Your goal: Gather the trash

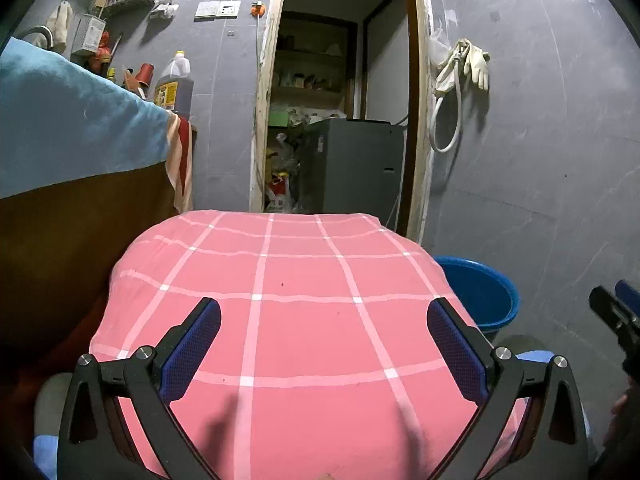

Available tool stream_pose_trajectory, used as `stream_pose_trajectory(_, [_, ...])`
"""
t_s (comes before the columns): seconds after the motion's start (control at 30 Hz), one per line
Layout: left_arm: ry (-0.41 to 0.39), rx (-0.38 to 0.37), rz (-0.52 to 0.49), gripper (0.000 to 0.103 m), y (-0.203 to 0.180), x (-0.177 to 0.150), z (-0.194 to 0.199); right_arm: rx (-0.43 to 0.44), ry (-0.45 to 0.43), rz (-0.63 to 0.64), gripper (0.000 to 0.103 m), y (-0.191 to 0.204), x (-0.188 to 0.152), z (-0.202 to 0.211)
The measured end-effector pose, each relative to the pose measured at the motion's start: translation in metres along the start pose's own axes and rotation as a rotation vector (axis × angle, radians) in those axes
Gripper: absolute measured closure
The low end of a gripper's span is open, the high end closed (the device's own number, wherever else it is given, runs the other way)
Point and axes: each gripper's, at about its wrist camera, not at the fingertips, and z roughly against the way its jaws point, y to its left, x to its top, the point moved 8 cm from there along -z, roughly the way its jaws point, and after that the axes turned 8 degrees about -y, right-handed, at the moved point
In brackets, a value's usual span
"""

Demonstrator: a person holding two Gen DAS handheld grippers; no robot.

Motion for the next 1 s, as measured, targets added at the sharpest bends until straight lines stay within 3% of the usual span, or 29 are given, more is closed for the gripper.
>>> stream_pose_trajectory(1.0, [-0.003, -0.007, -0.013, 0.002, -0.0021, -0.0052, 0.0005, -0.012, -0.002, -0.015, 0.000, -0.0008, -0.0031, 0.0010])
